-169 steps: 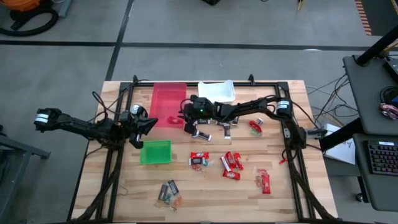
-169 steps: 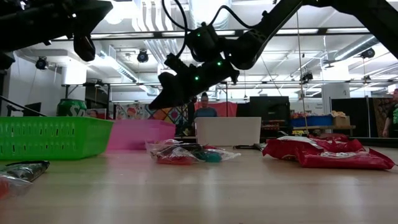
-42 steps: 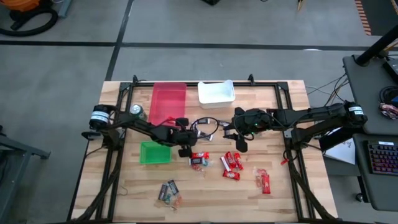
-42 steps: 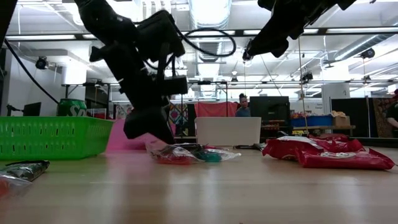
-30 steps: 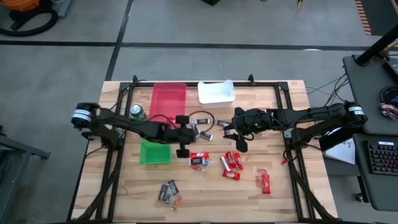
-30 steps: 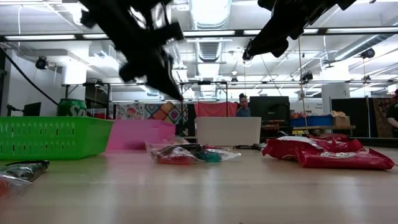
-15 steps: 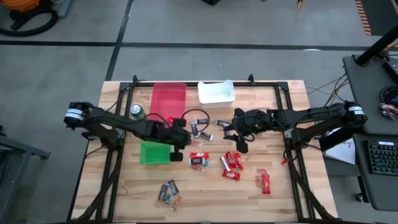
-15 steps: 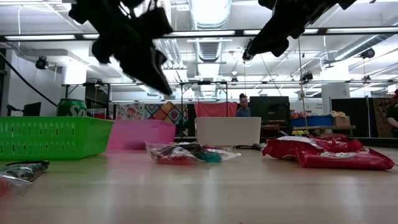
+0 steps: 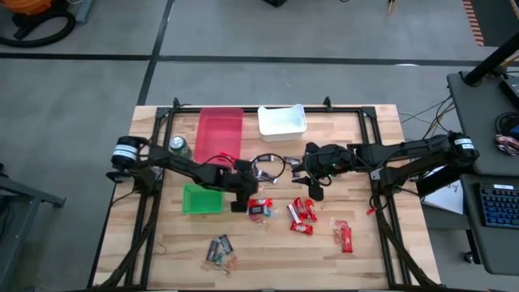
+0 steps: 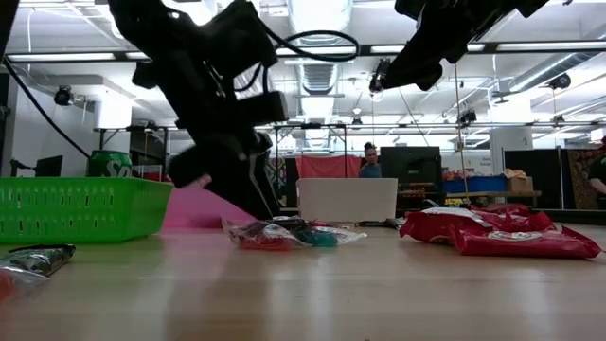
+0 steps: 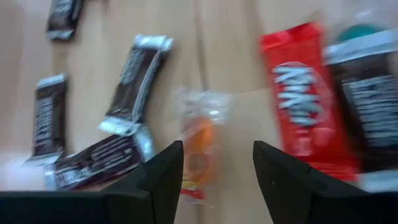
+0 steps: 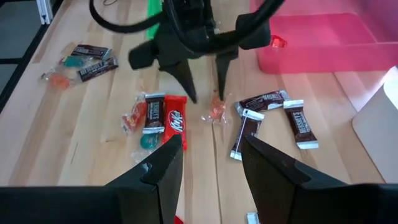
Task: Organize candy in baskets
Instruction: Put the orange gummy into the green bin
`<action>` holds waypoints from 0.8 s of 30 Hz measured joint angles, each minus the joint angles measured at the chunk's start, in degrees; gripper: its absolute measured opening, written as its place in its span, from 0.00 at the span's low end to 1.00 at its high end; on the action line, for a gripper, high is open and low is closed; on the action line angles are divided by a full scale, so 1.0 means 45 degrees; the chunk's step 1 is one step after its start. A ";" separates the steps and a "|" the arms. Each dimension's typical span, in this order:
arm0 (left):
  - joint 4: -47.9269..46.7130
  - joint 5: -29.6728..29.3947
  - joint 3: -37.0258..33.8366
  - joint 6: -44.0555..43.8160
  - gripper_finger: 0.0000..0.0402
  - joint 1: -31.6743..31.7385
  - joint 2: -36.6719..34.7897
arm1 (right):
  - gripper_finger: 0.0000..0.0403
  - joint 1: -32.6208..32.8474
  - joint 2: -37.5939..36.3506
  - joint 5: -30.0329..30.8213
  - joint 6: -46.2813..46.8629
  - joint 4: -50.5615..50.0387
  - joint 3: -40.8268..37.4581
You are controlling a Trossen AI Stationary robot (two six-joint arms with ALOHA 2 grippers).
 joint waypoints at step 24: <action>-0.0171 -0.0354 -0.0117 -0.0097 0.03 0.0024 0.0363 | 0.39 0.0000 0.0005 0.0007 0.0222 0.0084 -0.0197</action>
